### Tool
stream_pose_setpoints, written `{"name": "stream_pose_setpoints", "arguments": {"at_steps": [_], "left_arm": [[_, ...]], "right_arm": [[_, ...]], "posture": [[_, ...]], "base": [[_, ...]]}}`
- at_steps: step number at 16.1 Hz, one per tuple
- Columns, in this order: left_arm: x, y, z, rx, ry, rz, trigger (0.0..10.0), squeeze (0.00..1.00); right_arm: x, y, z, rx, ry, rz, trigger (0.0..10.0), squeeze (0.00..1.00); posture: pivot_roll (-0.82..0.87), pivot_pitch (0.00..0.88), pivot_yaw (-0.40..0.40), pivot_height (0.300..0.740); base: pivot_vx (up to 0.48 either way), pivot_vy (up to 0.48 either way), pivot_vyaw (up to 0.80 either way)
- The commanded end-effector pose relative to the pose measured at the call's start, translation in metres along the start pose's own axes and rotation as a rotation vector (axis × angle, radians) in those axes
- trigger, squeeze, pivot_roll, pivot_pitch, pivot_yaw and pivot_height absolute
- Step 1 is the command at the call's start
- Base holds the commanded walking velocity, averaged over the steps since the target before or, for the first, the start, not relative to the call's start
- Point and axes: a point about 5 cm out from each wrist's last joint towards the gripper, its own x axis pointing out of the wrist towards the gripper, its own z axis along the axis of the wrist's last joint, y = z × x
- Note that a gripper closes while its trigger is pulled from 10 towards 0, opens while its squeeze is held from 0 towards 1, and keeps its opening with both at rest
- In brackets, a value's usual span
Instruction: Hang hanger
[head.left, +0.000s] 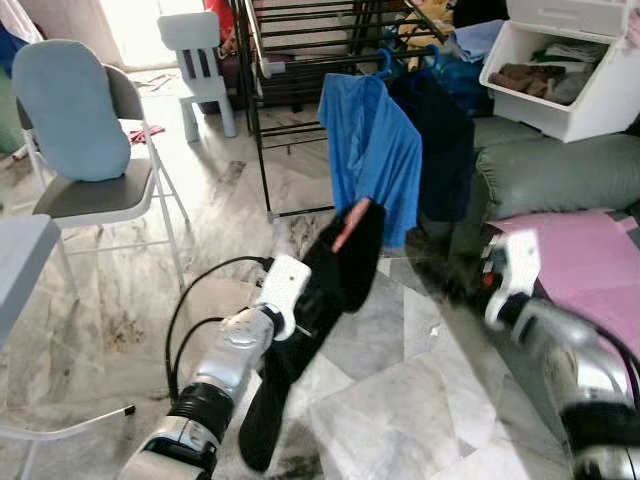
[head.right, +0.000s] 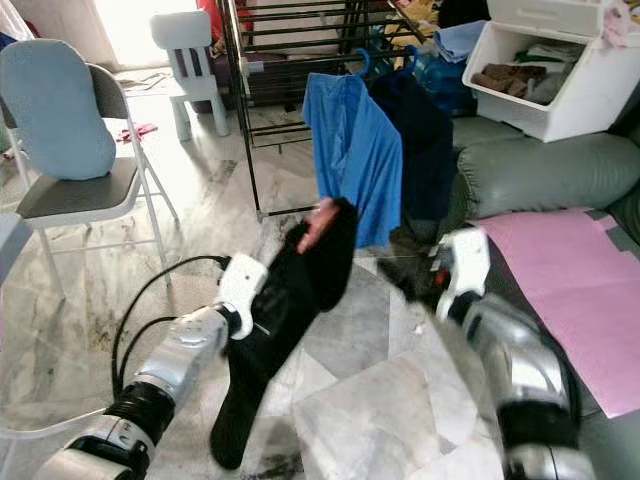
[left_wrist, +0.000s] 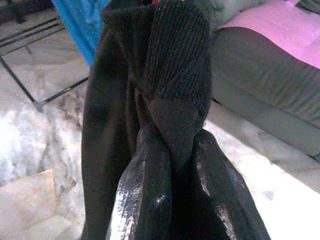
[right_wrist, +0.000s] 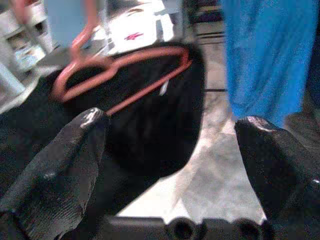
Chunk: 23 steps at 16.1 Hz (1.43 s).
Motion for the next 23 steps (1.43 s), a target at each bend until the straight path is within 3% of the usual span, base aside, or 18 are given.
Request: {"name": "stream_pose_setpoints", "arguments": {"at_steps": [1,4,6,9,11,14,16,18,21,23], "left_arm": [[0.004,0.003,0.02,0.023,-0.071,0.005,0.0,0.0],[0.002,0.009,0.031,0.102,-0.115,0.014,0.0,0.0],[-0.002,0.02,0.047,0.141,-0.162,0.038,0.0,0.0],[-0.014,0.026,0.062,0.165,-0.237,0.006,0.0,0.0],[-0.027,0.028,0.066,0.258,-0.266,-0.032,0.0,0.0],[-0.042,0.016,0.074,0.299,-0.337,-0.128,0.0,0.0],[-0.053,-0.003,0.078,0.352,-0.391,-0.246,0.0,0.0],[-0.061,-0.016,0.08,0.352,-0.428,-0.31,0.0,0.0],[-0.07,-0.024,0.083,0.352,-0.455,-0.378,0.0,0.0],[-0.078,-0.027,0.082,0.372,-0.452,-0.437,0.0,0.0]], "right_arm": [[-0.003,0.003,0.005,-0.047,0.0,0.027,10.0,0.0],[-0.01,0.004,-0.003,-0.121,0.061,0.034,10.0,0.0],[-0.012,-0.012,-0.01,-0.235,0.114,-0.106,10.0,0.0],[-0.016,-0.033,-0.004,-0.303,0.088,-0.29,10.0,0.0],[-0.017,-0.039,-0.002,-0.334,0.065,-0.339,10.0,0.0],[-0.009,-0.042,-0.002,-0.349,0.055,-0.355,10.0,0.0],[0.0,-0.042,0.005,-0.366,0.027,-0.361,10.0,0.0],[0.009,-0.041,0.011,-0.392,0.012,-0.354,10.0,0.0],[0.017,-0.037,0.013,-0.407,0.003,-0.33,10.0,0.0],[0.019,-0.038,0.014,-0.469,0.009,-0.335,10.0,0.0]], "posture": [[-0.14,0.0,-0.014,0.74],[-0.13,0.0,-0.013,0.74],[-0.13,0.0,-0.012,0.74],[-0.12,0.0,-0.006,0.74],[-0.11,0.0,-0.007,0.74],[-0.09,0.0,-0.012,0.74],[-0.08,0.0,-0.013,0.74],[-0.07,0.0,-0.019,0.74],[-0.07,0.0,-0.02,0.74],[-0.06,0.0,-0.02,0.74]], "base": [[0.0,0.0,0.0],[0.0,0.0,0.0],[0.0,0.0,0.0],[0.0,0.0,0.0],[0.0,0.0,0.0],[0.0,0.0,0.0],[0.0,0.0,0.0],[0.0,0.0,0.0],[0.0,0.0,0.0],[0.0,0.0,0.0]]}}
